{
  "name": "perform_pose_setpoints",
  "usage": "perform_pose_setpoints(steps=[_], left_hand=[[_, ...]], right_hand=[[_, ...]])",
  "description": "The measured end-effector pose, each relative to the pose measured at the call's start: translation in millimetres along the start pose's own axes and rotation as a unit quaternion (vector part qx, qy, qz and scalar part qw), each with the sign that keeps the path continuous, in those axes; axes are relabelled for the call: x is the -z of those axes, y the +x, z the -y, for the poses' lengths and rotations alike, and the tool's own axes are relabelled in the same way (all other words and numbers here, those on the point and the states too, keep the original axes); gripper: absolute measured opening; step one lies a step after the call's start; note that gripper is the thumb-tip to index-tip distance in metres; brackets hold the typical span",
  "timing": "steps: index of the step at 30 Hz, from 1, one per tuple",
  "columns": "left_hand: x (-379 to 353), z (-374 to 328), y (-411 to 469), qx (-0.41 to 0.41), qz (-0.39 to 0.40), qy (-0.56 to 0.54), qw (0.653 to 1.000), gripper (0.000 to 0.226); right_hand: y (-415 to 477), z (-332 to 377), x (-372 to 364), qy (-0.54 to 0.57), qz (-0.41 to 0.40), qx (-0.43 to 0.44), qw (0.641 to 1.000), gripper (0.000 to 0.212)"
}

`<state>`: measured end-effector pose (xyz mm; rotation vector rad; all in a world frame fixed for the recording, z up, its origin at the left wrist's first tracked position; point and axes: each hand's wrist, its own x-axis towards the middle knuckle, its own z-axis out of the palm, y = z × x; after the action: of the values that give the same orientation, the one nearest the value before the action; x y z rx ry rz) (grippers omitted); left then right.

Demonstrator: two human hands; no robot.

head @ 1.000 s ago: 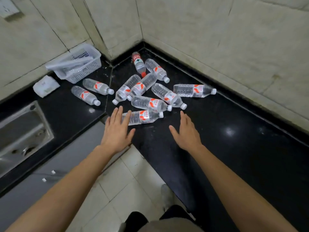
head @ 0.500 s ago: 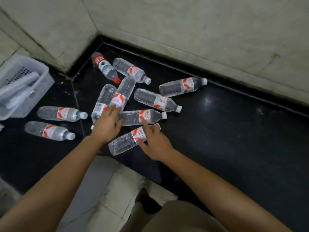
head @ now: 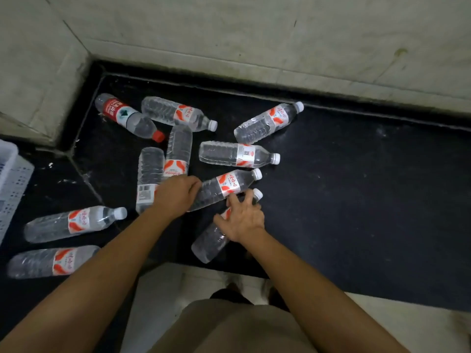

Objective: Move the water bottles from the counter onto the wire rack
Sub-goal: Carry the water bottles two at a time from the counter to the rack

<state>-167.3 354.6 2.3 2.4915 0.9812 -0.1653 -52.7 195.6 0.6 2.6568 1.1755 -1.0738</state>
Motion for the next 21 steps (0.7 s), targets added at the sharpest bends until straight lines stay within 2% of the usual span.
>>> perform_pose_setpoints(steps=[2, 4, 6, 9, 12, 15, 18, 21], left_hand=[[-5, -7, 10, -0.023, 0.012, 0.0, 1.0, 0.03], [-11, -22, 19, -0.047, 0.069, -0.015, 0.996, 0.051], [-21, -39, 25, -0.037, 0.125, -0.029, 0.991, 0.069], [-39, -58, 30, -0.001, 0.11, 0.029, 0.993, 0.065], [-44, -62, 25, -0.004, 0.074, 0.091, 0.993, 0.066], [-48, -60, 21, -0.016, 0.073, 0.125, 0.989, 0.064], [-55, -69, 13, 0.024, 0.08, 0.061, 0.995, 0.06], [-70, -74, -1, 0.102, 0.077, -0.069, 0.989, 0.068]], right_hand=[[2, -14, 4, -0.004, -0.006, -0.027, 1.0, 0.061], [2, -35, 7, -0.006, -0.011, -0.04, 0.999, 0.06], [0, -60, 8, 0.002, -0.024, -0.03, 0.999, 0.058], [-8, -97, 9, 0.044, -0.044, -0.005, 0.998, 0.067], [-17, -120, 11, 0.108, -0.036, 0.027, 0.993, 0.101], [-25, -129, 7, 0.088, -0.034, 0.031, 0.995, 0.137], [-34, -135, -5, 0.151, -0.072, -0.019, 0.986, 0.147], [-41, -142, -15, 0.231, -0.105, -0.089, 0.963, 0.15]])
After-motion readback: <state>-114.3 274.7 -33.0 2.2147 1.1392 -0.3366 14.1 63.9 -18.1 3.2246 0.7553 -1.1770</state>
